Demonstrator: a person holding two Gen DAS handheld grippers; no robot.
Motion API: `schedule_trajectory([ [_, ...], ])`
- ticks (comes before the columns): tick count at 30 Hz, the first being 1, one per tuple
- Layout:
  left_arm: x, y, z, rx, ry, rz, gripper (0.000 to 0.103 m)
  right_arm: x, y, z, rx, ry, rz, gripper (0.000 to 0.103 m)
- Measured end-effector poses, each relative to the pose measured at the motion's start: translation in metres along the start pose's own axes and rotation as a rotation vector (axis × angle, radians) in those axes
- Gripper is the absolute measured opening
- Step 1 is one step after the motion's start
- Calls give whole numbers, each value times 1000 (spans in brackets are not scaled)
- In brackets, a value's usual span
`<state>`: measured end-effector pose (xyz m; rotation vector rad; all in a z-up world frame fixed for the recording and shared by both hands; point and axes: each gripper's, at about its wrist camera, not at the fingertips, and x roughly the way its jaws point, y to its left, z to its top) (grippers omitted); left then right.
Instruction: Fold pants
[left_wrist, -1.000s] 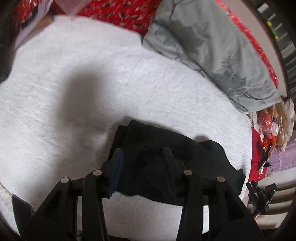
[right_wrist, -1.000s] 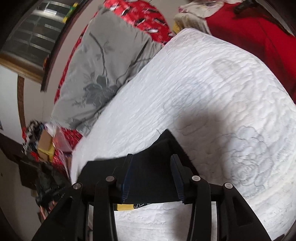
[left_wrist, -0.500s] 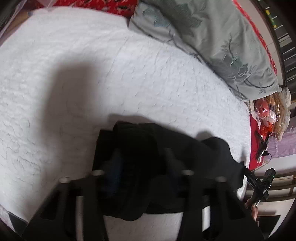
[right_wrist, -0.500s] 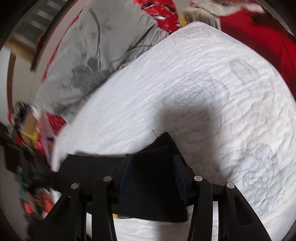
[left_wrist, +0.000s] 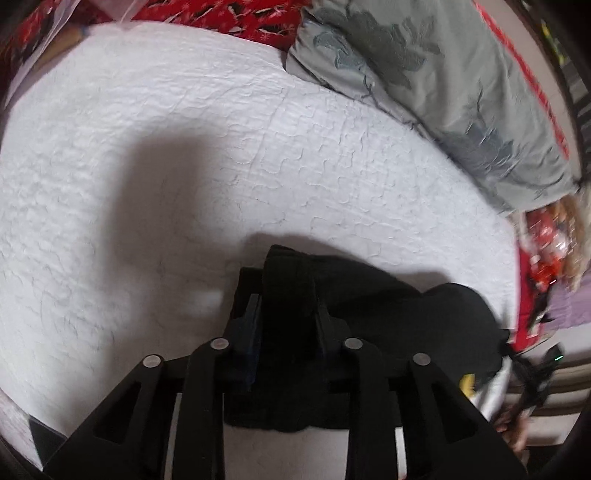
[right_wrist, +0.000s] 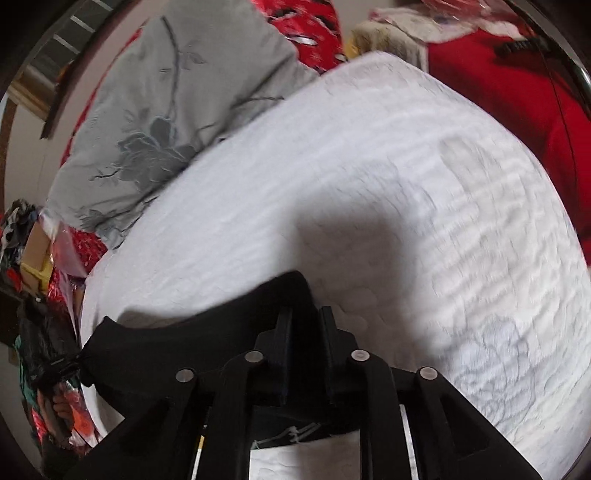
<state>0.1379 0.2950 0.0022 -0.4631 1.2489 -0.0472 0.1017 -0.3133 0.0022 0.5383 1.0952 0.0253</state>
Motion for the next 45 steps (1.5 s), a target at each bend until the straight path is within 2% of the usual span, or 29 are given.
schedule_trajectory([
  [2, -19, 5, -4, -27, -34, -33, 30, -11, -7, -4, 30, -32, 16, 20],
  [4, -35, 0, -11, -21, -82, -24, 30, -28, -10, -9, 47, -67, 70, 29],
  [7, -49, -13, -29, 12, -115, -61, 32, -49, -7, -19, 54, -78, 158, 43],
  [8, -50, -18, -38, 24, -117, -83, 39, -52, -5, -23, 56, -75, 181, 44],
  [10, -39, -30, -56, 47, -95, -103, 46, -51, -2, -31, 73, -49, 235, 52],
  [14, -5, -41, -68, 67, -33, -55, 46, -16, 3, -48, 152, 69, 278, 53],
  [20, 26, -32, -58, -36, 14, -41, 46, 21, 11, -54, 243, 135, 282, 53],
  [25, 36, -39, -51, -60, 14, -32, 46, 31, 22, -53, 288, 147, 308, 53],
  [30, 45, -51, -45, -79, -10, -3, 46, 39, 23, -51, 361, 113, 326, 53],
  [31, 46, -53, -44, -85, -19, 8, 46, 39, 23, -50, 370, 104, 329, 51],
  [32, 45, -50, -42, -98, -32, 19, 36, 40, 24, -48, 379, 89, 330, 49],
  [33, 44, -49, -41, -113, -41, 26, 28, 40, 26, -47, 379, 78, 332, 42],
  [34, 43, -47, -41, -128, -48, 27, 13, 41, 26, -45, 376, 74, 328, 27],
  [35, 43, -44, -40, -149, -45, 18, 7, 41, 27, -44, 370, 68, 327, 19],
  [36, 40, -41, -41, -176, -37, -12, 7, 40, 27, -43, 363, 63, 337, 9],
  [40, 16, -39, -52, -173, -59, -65, 6, 23, 23, -43, 351, 44, 398, 7],
  [43, 3, -38, -67, -149, -49, -77, 6, 1, 20, -45, 319, 30, 448, 7],
  [45, 5, -33, -77, -130, -37, -53, 6, -9, 10, -51, 329, 34, 477, 7],
])
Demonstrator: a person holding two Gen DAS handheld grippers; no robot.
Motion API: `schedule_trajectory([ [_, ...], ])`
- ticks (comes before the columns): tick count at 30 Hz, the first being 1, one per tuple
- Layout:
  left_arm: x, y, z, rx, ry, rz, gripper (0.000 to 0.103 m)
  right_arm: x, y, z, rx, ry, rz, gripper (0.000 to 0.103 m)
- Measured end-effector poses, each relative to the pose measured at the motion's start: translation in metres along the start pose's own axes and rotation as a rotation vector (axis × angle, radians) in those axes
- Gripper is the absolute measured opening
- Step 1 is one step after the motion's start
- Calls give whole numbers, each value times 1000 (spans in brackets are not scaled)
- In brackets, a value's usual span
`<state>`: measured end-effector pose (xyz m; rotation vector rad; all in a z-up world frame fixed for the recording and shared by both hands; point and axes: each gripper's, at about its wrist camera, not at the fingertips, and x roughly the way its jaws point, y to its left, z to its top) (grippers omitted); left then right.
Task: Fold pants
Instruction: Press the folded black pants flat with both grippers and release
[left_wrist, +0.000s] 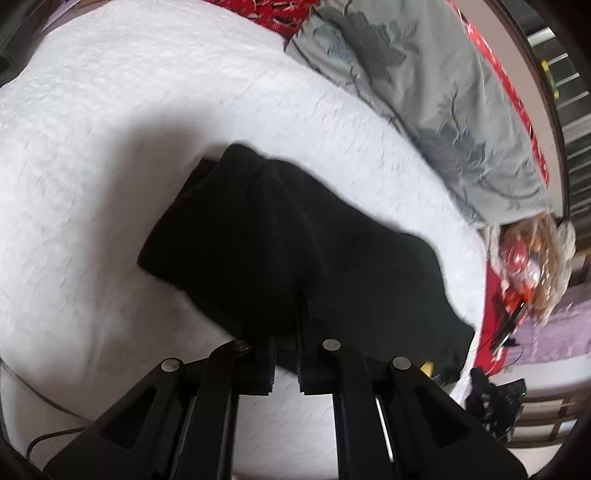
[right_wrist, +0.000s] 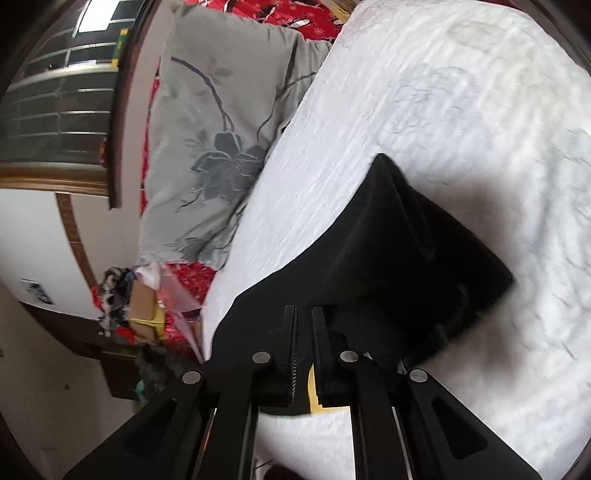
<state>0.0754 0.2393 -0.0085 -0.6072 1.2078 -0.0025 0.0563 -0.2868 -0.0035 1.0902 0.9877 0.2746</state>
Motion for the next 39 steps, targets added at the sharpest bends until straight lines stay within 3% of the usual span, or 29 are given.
schedule_trajectory([
  [3, 11, 6, -7, -8, 22, 14, 6, -11, -19, -3, 19, 0, -35, 11],
  [6, 0, 0, -14, -22, -3, -32, 8, -6, -34, -5, 80, 23, -38, 12],
  [7, -6, -5, -16, -17, -24, -41, 10, -6, -33, -7, 75, 26, -35, 13],
  [8, -9, -10, -18, -11, -36, -57, 23, -1, -29, -9, 63, 44, -24, 14],
  [9, -10, -15, -19, -5, -39, -69, 30, 2, -27, -10, 57, 57, -21, 21],
  [10, -9, -20, -20, -1, -39, -78, 40, 8, -24, -11, 53, 68, -23, 35],
  [12, -7, -28, -26, 5, -40, -100, 41, 19, -20, -13, 60, 85, -31, 52],
  [13, -4, -33, -29, 13, -36, -105, 41, 25, -20, -14, 66, 87, -42, 52],
  [16, 6, -40, -33, 29, -23, -92, 45, 40, -18, -16, 77, 110, -61, 52],
  [20, 30, -49, -34, -13, 33, -91, 45, 53, -13, -15, 71, 85, -73, 52],
  [27, 53, -76, -39, 3, 46, -50, 45, 60, -9, -13, 54, 42, -57, 52],
  [29, 59, -84, -37, 6, 32, -28, 44, 61, -10, -13, 50, 28, -60, 45],
  [31, 64, -93, -34, 20, 12, 22, 44, 62, -12, -13, 56, 18, -67, 29],
  [33, 64, -98, -32, 31, -3, 68, 33, 63, -15, -13, 65, 11, -71, 17],
  [34, 63, -98, -32, 18, 11, 65, 30, 63, -17, -12, 68, 7, -74, 13],
  [36, 51, -89, -39, -48, 38, -19, 30, 62, -18, -12, 69, 2, -68, 13],
  [39, 36, -84, -57, -89, 36, -81, 30, 62, -18, -12, 68, 29, -49, 16],
])
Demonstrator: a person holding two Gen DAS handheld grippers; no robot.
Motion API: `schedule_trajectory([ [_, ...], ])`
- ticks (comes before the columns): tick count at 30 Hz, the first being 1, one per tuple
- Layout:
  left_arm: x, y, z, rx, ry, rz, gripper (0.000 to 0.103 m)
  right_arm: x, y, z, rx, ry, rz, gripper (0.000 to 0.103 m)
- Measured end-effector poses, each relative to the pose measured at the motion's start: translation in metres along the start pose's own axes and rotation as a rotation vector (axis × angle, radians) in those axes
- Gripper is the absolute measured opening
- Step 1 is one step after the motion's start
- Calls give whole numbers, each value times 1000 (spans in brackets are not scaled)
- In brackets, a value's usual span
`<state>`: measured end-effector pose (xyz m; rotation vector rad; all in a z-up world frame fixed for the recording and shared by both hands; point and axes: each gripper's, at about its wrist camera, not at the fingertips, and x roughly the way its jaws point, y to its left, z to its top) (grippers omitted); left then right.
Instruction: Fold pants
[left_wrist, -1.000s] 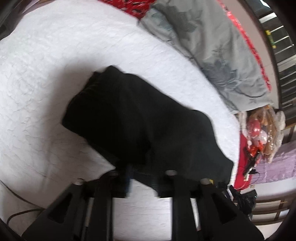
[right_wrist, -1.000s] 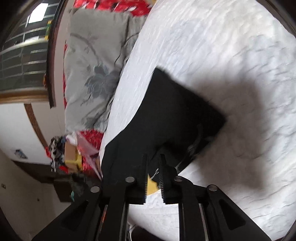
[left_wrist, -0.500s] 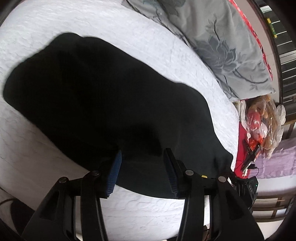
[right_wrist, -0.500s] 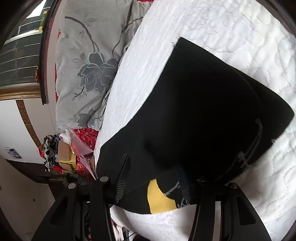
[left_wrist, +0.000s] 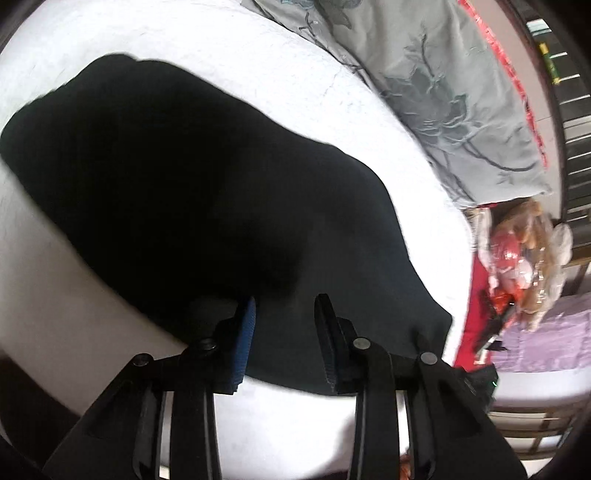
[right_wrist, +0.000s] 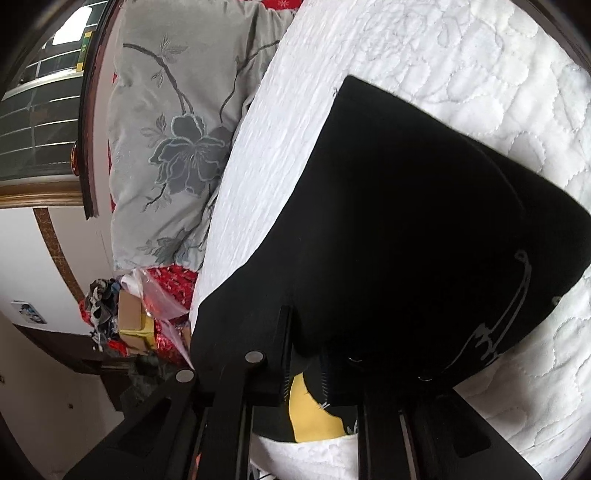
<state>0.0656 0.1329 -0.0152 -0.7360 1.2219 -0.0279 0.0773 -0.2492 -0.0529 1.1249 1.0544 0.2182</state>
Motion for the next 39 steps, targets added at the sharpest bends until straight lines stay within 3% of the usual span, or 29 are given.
schedule_trajectory([
  [6, 20, 12, -4, -82, 33, -20, 30, 0, 0, 0, -3, 14, 7, 17],
  [11, 25, 14, 14, -119, -17, -8, 30, -3, -5, 2, 14, 7, 11, 17],
  [14, 24, 9, 20, -98, -51, 11, 30, 0, -4, 3, 12, 5, 12, 17],
  [17, 27, 3, 21, -67, -51, 64, 8, 4, 1, 5, -9, -6, 14, 12],
  [22, -5, 4, 3, -36, -6, -6, 6, -13, 17, 8, -58, -2, 90, 5],
  [25, -12, 6, -12, 36, -29, 10, 6, -36, 24, 6, -90, 17, 137, 4],
  [30, 28, 29, -19, 14, 45, 87, 6, -46, -7, -6, -64, 68, 40, 6],
  [33, 17, 20, -20, 71, 37, 90, 6, -47, -29, -11, -52, 88, -46, 9],
  [38, -26, 10, -13, 203, 8, 25, 9, -83, -19, -7, -127, 61, -35, 17],
  [39, -39, 11, -5, 220, -16, 13, 9, -94, -13, -5, -159, 38, -37, 24],
])
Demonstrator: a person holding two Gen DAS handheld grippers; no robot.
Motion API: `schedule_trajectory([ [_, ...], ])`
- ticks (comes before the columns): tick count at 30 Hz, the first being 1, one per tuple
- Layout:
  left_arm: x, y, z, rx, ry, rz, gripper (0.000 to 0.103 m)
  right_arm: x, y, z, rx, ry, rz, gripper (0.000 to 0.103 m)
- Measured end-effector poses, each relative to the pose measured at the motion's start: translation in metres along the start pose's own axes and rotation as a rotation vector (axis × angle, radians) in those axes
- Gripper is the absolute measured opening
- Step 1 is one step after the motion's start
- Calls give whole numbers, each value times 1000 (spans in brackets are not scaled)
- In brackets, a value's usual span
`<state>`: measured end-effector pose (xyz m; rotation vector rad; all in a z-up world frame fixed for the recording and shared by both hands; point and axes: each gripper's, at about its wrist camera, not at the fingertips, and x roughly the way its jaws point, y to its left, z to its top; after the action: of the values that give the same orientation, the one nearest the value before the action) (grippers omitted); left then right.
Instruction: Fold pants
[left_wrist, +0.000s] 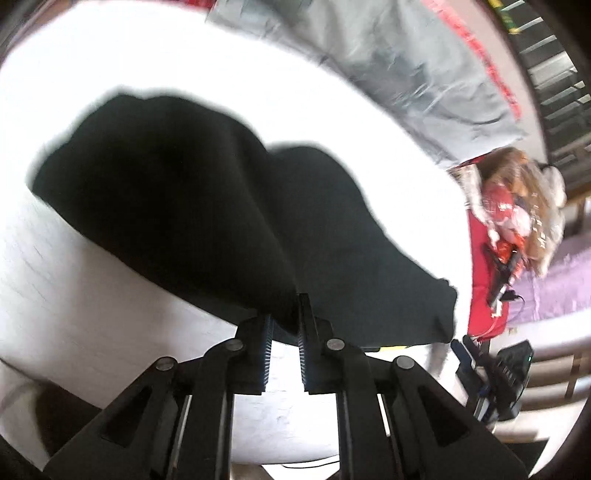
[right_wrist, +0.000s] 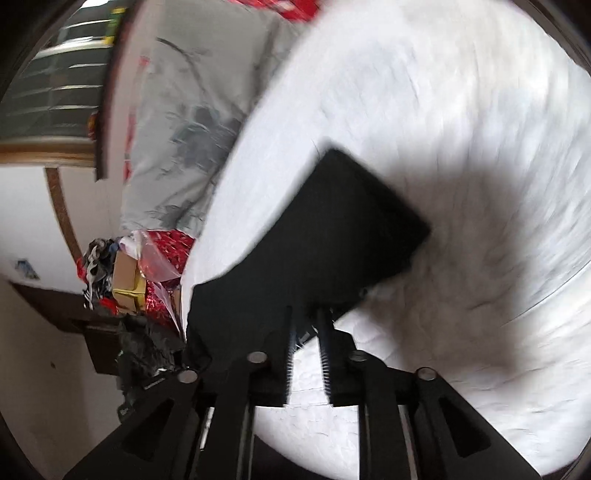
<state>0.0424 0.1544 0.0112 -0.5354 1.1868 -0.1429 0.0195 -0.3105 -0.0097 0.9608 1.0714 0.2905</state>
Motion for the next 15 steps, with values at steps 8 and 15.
schedule_trajectory([
  [8, -62, 55, 53, -25, -51, -52, 16, -35, 25, 36, -135, -136, -107, 50],
  [15, -38, 37, 24, 10, 12, -89, 24, -5, 16, 32, -82, -64, -148, 54],
])
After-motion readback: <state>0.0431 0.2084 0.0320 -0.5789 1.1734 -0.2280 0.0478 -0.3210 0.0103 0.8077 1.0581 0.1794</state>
